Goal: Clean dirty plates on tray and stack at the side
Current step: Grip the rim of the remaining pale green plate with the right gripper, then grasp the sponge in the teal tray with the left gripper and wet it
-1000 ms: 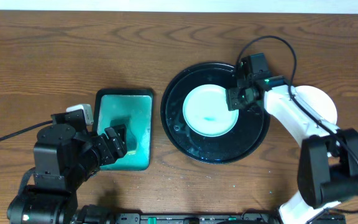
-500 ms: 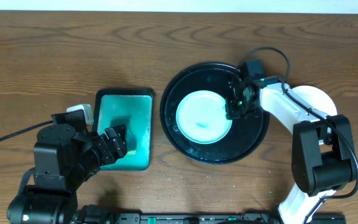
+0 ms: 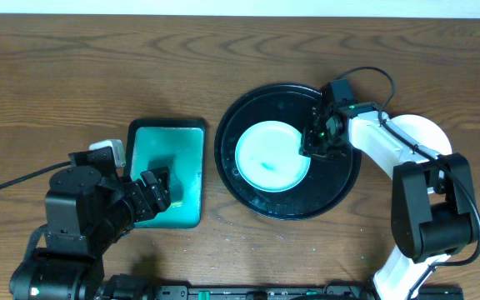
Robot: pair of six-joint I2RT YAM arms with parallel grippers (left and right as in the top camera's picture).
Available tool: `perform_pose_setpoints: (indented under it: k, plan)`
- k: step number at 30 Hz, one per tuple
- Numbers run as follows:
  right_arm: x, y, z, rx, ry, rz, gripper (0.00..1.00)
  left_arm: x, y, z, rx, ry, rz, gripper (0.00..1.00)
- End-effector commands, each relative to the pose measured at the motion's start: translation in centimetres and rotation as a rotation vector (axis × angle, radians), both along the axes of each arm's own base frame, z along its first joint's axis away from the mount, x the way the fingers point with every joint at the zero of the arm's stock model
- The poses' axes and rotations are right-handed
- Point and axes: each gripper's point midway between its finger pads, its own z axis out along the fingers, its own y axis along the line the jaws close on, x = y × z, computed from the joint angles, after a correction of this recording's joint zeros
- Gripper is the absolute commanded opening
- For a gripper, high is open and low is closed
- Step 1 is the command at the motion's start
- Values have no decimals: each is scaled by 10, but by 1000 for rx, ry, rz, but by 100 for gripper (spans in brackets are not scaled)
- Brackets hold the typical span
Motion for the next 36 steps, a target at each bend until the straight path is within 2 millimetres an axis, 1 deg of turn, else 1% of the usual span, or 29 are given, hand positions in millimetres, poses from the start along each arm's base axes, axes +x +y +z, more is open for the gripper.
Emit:
perform_pose_setpoints:
  k: [1,2,3,4,6,36]
  plan:
    - [-1,2,1,-27,-61,177,43,0,0,7,2,-17,-6,81]
    - [-1,2,0,-29,-65,196,50,0,0,7,2,-17,-6,81]
    - [-1,3,0,-29,-66,201,60,0,0,7,2,-17,-6,81]
    - [-1,3,0,-29,-66,203,78,0,0,7,2,-17,-6,81]
    - [-1,3,0,-29,-66,203,99,0,0,7,2,-18,-6,81]
    - [-1,3,0,-29,-67,203,99,0,0,7,2,-18,-6,81]
